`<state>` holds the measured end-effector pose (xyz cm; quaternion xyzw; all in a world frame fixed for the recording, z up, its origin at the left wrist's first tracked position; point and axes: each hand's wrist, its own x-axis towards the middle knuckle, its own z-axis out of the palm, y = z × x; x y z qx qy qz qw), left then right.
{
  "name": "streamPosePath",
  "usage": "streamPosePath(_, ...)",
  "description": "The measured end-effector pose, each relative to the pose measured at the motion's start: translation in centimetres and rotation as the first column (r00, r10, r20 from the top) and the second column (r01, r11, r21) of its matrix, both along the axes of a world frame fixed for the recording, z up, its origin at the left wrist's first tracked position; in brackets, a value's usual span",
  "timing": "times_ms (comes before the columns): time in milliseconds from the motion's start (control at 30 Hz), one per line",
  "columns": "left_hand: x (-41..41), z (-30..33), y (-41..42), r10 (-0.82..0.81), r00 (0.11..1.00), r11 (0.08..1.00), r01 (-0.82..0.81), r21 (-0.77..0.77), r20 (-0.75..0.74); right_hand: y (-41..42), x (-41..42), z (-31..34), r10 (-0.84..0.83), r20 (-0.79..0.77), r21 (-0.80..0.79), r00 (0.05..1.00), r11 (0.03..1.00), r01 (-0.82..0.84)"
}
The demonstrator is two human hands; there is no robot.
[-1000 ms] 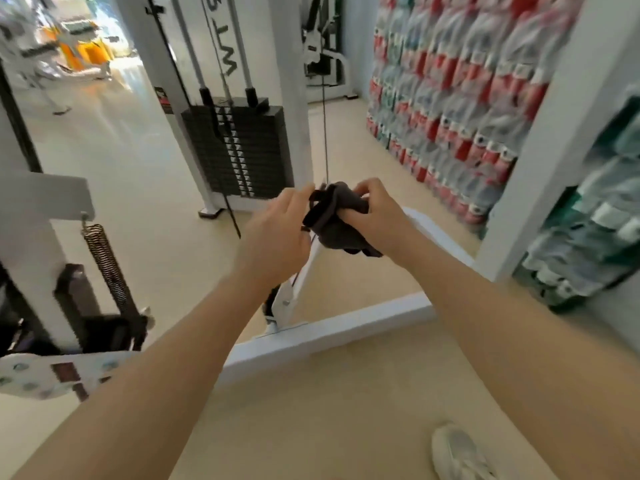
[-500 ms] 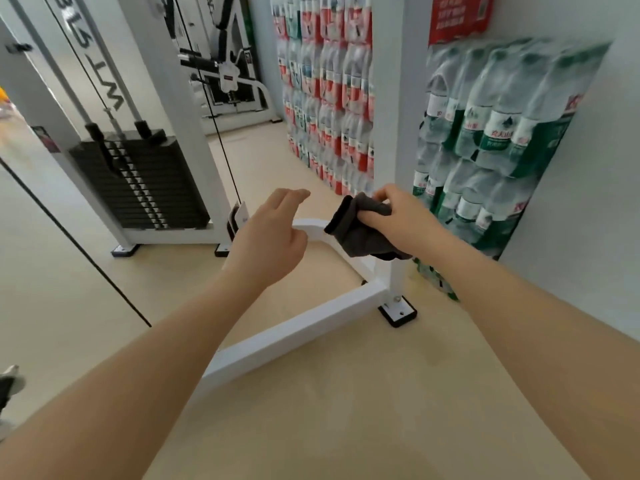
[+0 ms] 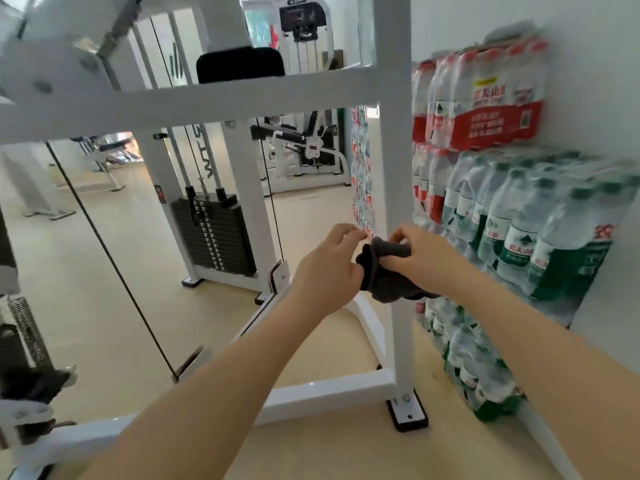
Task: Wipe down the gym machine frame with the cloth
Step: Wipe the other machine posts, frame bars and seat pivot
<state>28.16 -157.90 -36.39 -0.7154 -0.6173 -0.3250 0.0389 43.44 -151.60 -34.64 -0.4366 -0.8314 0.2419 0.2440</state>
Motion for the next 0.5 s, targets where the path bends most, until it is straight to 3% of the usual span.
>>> streamPosePath(200, -0.4, 6.7, -1.4, 0.088, 0.991, 0.983, -0.103, -0.153, -0.104, -0.1, -0.7, 6.0, 0.042, 0.015, -0.027, 0.999, 0.999, -0.041)
streamPosePath(333, -0.2, 9.9, -2.8, 0.044, 0.993, 0.964, -0.014, -0.265, 0.109, -1.2, -0.8, 9.5, 0.025, 0.103, -0.096, 0.994, 0.995, -0.016)
streamPosePath(433, 0.3, 11.9, -3.9, 0.057, 0.948, 0.929, 0.065, -0.365, 0.313, -3.1, -0.5, 12.2, 0.058, 0.092, -0.166, 0.994, 0.985, -0.042)
streamPosePath(500, 0.8, 13.2, -4.4, 0.082, 0.941, 0.904, 0.069, -0.422, 0.329, -4.3, -0.1, 13.5, 0.107, 0.085, -0.197, 0.991, 0.976, -0.089)
